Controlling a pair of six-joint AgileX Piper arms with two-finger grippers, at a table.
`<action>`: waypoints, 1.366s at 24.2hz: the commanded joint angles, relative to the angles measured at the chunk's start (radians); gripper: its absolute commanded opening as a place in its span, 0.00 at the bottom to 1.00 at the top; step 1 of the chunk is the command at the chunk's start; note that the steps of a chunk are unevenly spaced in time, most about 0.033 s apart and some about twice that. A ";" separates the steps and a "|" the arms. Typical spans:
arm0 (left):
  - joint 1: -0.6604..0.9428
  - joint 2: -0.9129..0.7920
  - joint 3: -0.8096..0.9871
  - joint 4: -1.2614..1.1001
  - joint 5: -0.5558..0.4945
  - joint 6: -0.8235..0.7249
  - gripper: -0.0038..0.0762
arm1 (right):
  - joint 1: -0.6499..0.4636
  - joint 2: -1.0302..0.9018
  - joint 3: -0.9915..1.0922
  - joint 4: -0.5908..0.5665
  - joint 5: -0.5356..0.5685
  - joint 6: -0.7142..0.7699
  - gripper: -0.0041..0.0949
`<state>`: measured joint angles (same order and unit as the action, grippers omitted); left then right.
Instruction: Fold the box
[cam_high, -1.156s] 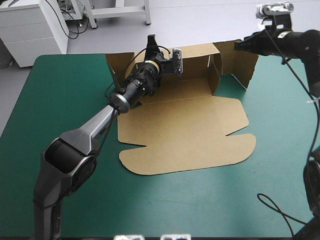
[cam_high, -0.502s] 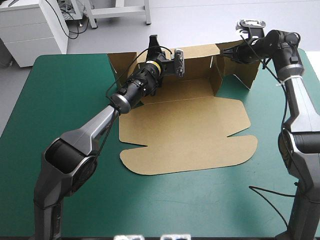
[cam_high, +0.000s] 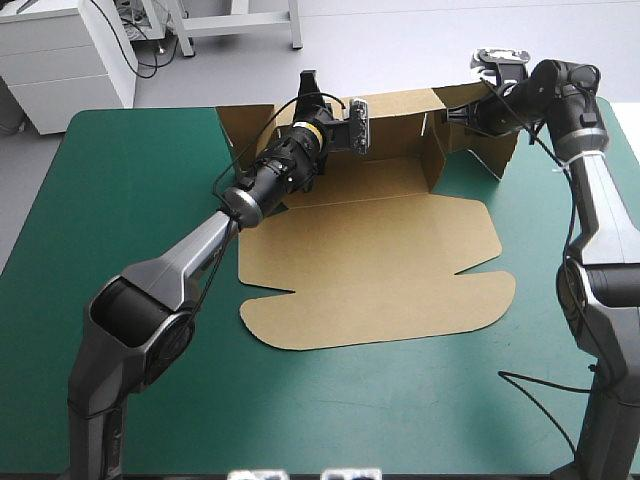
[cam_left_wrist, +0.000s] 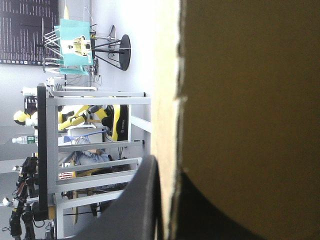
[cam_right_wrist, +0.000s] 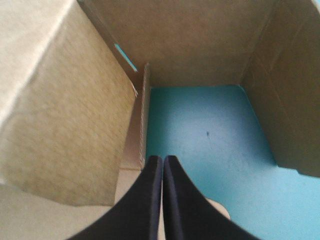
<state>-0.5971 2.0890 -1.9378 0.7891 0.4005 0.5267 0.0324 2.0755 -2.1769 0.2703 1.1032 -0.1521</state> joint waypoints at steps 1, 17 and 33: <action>-0.010 -0.060 -0.030 0.000 -0.043 -0.018 0.04 | 0.001 -0.066 -0.032 -0.033 0.038 -0.008 0.04; -0.010 -0.060 -0.030 0.000 0.002 -0.033 0.04 | 0.001 -0.110 -0.046 -0.055 -0.151 0.066 0.04; -0.010 -0.060 -0.030 0.000 0.004 -0.036 0.04 | 0.001 0.060 -0.223 0.048 -0.449 0.049 0.04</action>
<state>-0.6012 2.0890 -1.9387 0.7909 0.4202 0.5111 0.0324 2.1801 -2.3613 0.2757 0.7618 -0.0882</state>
